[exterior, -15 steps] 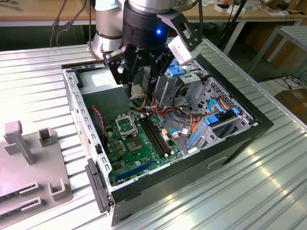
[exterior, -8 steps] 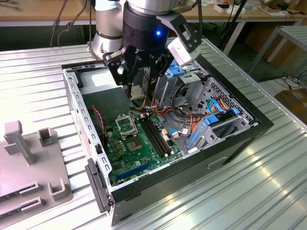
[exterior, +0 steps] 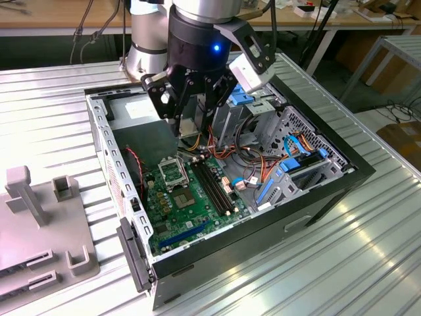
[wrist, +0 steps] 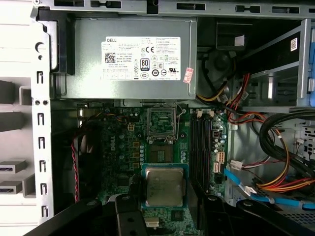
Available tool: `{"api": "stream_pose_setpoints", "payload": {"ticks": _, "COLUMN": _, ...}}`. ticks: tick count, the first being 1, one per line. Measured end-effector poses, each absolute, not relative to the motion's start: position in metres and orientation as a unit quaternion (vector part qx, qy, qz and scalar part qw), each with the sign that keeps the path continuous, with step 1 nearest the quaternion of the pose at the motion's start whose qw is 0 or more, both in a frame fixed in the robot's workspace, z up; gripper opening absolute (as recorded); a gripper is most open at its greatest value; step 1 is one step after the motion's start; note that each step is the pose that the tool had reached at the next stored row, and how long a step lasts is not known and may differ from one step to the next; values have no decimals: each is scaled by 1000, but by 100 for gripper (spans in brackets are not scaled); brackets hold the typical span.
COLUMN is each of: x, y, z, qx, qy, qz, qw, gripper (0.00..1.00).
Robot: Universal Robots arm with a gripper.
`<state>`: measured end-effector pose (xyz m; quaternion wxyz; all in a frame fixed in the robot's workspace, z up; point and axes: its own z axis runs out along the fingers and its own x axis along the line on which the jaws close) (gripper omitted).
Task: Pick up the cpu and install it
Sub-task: 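Place the cpu into insertion slot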
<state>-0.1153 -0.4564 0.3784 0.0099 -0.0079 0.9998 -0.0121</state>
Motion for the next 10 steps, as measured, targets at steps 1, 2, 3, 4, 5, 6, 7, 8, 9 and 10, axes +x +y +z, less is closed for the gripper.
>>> {"api": "stream_pose_setpoints", "payload": {"ticks": 1, "x": -115, "y": -456, "z": 378, "qx": -8, "qy": 1000, "qz": -12, "qw": 10, "gripper": 47}}
{"api": "stream_pose_setpoints", "payload": {"ticks": 2, "x": -115, "y": -456, "z": 378, "qx": -8, "qy": 1000, "qz": -12, "qw": 10, "gripper": 47}}
{"api": "stream_pose_setpoints", "payload": {"ticks": 3, "x": -115, "y": -456, "z": 377, "qx": -8, "qy": 1000, "qz": -12, "qw": 10, "gripper": 47}}
{"api": "stream_pose_setpoints", "payload": {"ticks": 4, "x": -115, "y": -456, "z": 377, "qx": -8, "qy": 1000, "qz": -12, "qw": 10, "gripper": 47}}
{"api": "stream_pose_setpoints", "payload": {"ticks": 5, "x": -115, "y": -456, "z": 377, "qx": -8, "qy": 1000, "qz": -12, "qw": 10, "gripper": 47}}
{"api": "stream_pose_setpoints", "payload": {"ticks": 6, "x": -115, "y": -456, "z": 376, "qx": -8, "qy": 1000, "qz": -12, "qw": 10, "gripper": 47}}
{"api": "stream_pose_setpoints", "payload": {"ticks": 7, "x": -115, "y": -456, "z": 376, "qx": -8, "qy": 1000, "qz": -12, "qw": 10, "gripper": 47}}
{"api": "stream_pose_setpoints", "payload": {"ticks": 8, "x": -115, "y": -456, "z": 376, "qx": -8, "qy": 1000, "qz": -12, "qw": 10, "gripper": 47}}
{"api": "stream_pose_setpoints", "payload": {"ticks": 9, "x": -115, "y": -456, "z": 376, "qx": -8, "qy": 1000, "qz": -12, "qw": 10, "gripper": 47}}
{"api": "stream_pose_setpoints", "payload": {"ticks": 10, "x": -115, "y": -456, "z": 375, "qx": -8, "qy": 1000, "qz": -12, "qw": 10, "gripper": 47}}
